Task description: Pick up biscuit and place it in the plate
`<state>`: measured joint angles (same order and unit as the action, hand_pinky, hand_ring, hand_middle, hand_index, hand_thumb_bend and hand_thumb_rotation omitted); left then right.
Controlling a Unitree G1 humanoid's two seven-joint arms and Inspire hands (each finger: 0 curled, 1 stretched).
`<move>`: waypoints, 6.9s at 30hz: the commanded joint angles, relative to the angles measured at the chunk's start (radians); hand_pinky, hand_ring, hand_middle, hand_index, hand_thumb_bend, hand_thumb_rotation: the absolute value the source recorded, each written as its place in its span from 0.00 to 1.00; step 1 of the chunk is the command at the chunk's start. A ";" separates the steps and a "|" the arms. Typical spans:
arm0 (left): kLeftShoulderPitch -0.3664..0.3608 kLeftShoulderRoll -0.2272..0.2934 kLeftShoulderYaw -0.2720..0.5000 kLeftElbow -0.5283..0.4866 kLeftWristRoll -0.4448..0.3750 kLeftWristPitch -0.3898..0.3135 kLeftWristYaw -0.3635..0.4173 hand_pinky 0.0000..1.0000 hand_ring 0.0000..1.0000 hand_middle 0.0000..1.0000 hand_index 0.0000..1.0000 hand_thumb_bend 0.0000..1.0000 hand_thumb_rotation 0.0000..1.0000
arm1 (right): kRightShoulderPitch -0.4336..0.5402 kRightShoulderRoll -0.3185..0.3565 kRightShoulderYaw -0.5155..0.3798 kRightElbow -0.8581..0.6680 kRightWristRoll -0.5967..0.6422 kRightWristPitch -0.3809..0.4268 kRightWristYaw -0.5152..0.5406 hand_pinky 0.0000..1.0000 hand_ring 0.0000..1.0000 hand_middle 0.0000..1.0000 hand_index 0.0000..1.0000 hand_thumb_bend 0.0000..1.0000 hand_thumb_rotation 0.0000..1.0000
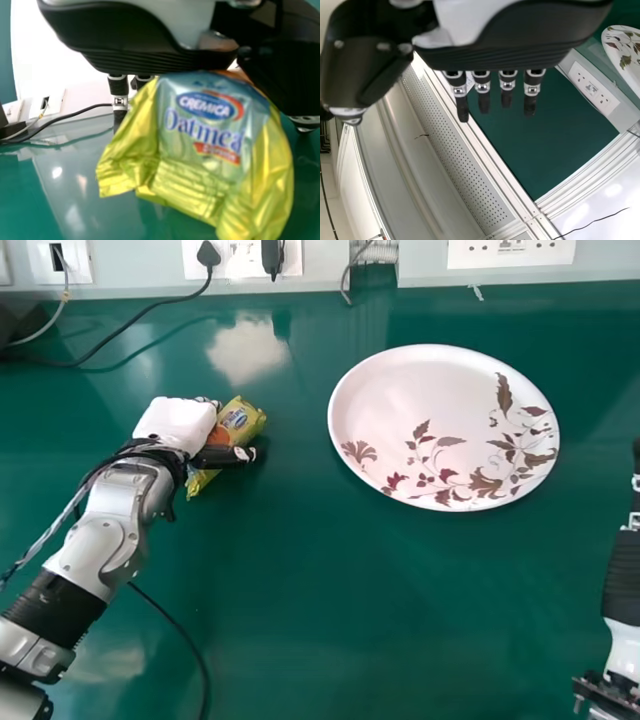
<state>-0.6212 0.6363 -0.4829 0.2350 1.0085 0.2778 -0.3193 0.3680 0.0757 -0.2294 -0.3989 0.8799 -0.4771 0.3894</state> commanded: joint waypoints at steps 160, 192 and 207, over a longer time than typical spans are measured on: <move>0.183 0.147 0.235 -0.295 -0.117 -0.354 0.000 0.20 0.39 0.48 0.52 0.51 0.00 | 0.005 0.050 -0.003 -0.067 0.052 -0.023 -0.173 0.57 0.65 0.67 0.71 0.80 0.19; 0.141 0.083 0.306 -0.435 -0.187 -0.368 -0.052 0.19 0.38 0.47 0.52 0.51 0.00 | -0.014 0.065 -0.009 -0.029 0.057 -0.038 -0.144 0.52 0.61 0.63 0.66 0.84 0.13; 0.049 0.033 0.273 -0.430 -0.195 -0.413 -0.077 0.19 0.38 0.47 0.52 0.51 0.00 | -0.014 0.077 0.000 -0.025 0.036 -0.051 -0.157 0.48 0.58 0.62 0.64 0.83 0.16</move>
<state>-0.5484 0.6739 -0.1987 -0.1905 0.8119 -0.1219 -0.3967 0.3701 0.0779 -0.2279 -0.4244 0.9196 -0.5169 0.2395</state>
